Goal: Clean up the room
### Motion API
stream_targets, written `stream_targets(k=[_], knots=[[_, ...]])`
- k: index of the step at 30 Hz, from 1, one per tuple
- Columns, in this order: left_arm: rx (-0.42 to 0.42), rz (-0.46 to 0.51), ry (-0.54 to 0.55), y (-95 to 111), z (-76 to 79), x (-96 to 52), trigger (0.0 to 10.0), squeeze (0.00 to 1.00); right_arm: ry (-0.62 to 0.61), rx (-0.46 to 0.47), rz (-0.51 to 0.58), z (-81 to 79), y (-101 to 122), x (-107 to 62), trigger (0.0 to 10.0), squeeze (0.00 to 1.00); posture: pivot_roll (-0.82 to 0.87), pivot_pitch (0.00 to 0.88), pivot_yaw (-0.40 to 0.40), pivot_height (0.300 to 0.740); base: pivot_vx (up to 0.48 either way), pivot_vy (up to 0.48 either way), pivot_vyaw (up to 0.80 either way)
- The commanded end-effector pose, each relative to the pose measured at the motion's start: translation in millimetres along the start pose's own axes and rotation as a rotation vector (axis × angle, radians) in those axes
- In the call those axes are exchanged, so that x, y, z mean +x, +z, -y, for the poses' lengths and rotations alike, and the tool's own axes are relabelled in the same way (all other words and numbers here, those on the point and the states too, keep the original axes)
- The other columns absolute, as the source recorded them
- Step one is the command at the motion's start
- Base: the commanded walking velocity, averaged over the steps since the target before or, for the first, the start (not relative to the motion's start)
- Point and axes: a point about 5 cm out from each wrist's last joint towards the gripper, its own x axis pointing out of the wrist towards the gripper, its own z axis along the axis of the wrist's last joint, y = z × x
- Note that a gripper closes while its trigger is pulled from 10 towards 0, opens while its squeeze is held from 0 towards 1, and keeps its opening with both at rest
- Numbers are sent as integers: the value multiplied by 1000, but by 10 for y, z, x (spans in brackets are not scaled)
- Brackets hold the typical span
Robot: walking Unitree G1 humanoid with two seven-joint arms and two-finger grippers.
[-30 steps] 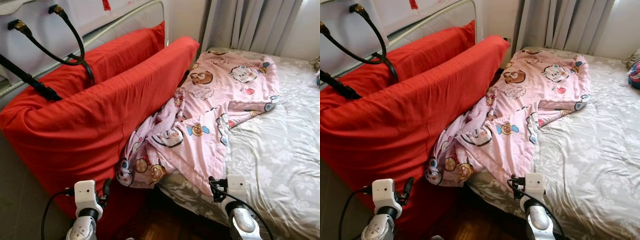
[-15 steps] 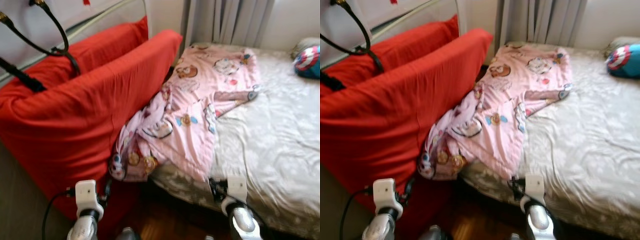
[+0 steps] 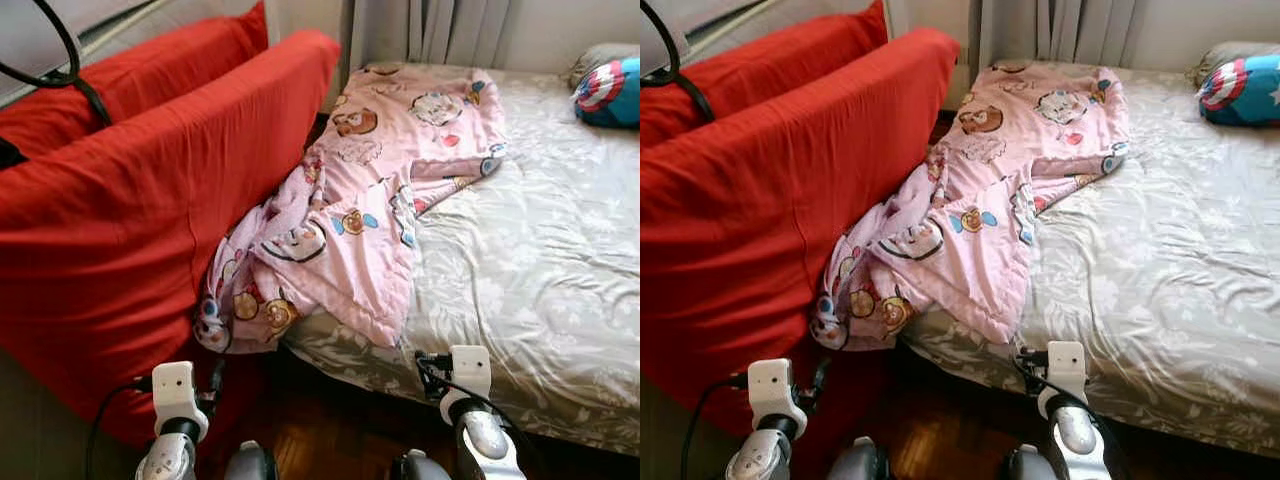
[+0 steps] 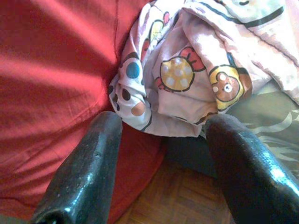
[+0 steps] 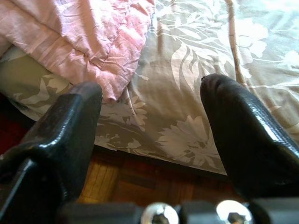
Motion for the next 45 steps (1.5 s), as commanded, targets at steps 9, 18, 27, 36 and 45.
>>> stream_targets(k=[9, 18, 27, 36, 45], knots=[[-6, -3, 7, -3, -31, -14, 10000, 0, 5, 9, -10, -29, -32, -16, 10000, 0, -40, 93, 33, 645, 0, 0, 0], [-7, -2, 6, 2, -29, -7, 10000, 0, 11, 10, -21, -39, -41, -15, 10000, 0, -37, 95, 32, 645, 0, 0, 0], [1, -18, 16, -5, -45, 5, 10000, 0, 26, -3, -3, -61, -17, -10, 10000, 0, -37, 94, 33, 645, 0, 0, 0], [9, -19, 19, 7, -56, 17, 10000, 0, 13, 15, 2, -59, -13, -9, 10000, 0, -36, 92, 34, 645, 198, 0, 443], [8, -19, 17, 11, -54, 21, 10000, 0, 13, 21, 1, -71, -9, -4, 10000, 0, -37, 92, 36, 645, 313, 0, 0]])
